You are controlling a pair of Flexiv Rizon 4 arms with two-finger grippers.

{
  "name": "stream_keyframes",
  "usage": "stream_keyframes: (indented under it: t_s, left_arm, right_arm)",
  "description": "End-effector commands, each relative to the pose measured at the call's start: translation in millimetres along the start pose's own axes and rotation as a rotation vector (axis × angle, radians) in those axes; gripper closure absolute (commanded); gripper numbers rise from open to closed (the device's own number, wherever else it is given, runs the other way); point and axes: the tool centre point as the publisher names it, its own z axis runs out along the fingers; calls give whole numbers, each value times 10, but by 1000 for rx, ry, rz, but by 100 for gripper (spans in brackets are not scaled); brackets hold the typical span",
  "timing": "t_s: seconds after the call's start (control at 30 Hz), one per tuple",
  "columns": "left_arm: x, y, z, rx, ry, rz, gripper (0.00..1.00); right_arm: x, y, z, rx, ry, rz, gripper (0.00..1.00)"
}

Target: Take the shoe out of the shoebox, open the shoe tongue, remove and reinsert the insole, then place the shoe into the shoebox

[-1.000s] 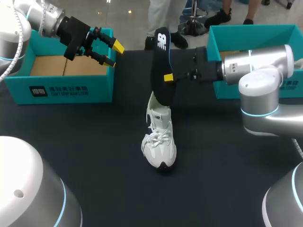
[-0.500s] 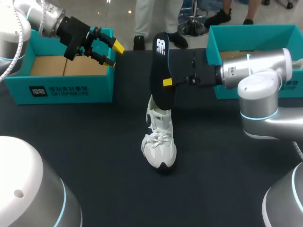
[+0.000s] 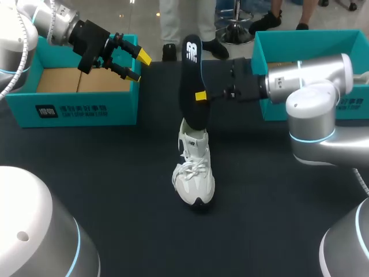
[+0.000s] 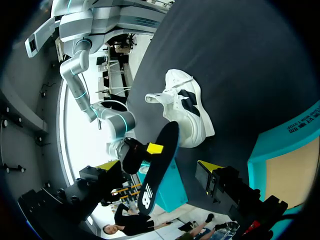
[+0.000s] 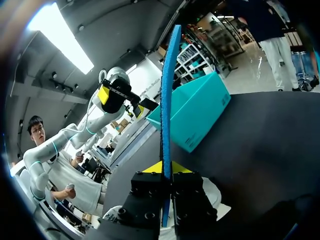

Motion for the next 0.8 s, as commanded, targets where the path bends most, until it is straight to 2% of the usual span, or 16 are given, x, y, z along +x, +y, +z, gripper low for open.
stream_keyframes:
  t_s: [0.03,0.2,0.5,0.8]
  left_arm:
    - [-3,-1,-3,1,3,1,0]
    - [-3,-1,-3,1,3,1,0]
    - [-3,-1,-3,1,3,1,0]
    - [-3,-1,-3,1,3,1,0]
  right_arm:
    - [-64,15,89,-1,10,1,100]
    - [-66,-67,129,-8,15,6,100]
    - [-10,-209,112,-70,-6,-64,100]
    - [-9,-332,176,-72,11,-48,100]
